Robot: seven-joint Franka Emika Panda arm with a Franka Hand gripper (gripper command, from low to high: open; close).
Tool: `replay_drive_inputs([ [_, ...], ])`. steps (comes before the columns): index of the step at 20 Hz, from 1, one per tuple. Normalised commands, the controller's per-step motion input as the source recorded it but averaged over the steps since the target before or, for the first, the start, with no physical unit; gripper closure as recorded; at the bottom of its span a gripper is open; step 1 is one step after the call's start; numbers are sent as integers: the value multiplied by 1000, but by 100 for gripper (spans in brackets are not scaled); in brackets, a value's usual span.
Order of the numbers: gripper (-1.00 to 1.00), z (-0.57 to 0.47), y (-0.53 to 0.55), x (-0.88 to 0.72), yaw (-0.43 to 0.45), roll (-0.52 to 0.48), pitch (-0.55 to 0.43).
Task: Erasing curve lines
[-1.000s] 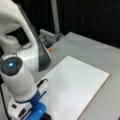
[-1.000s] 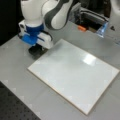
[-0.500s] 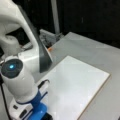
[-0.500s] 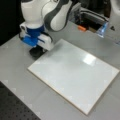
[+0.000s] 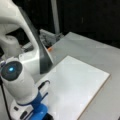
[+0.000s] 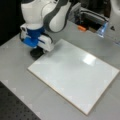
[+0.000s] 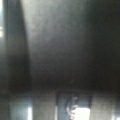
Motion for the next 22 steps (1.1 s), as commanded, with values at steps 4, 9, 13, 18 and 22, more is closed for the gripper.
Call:
replay_drive_inputs([
  [4, -100, 7, -187, 175, 33, 191, -7],
  [9, -100, 45, -191, 183, 28, 182, -5],
  [13, -100, 102, -187, 170, 22, 171, 16],
  [18, -100, 276, -180, 68, -1, 129, 82],
  [22, -100, 481, -104, -76, -24, 60, 171],
])
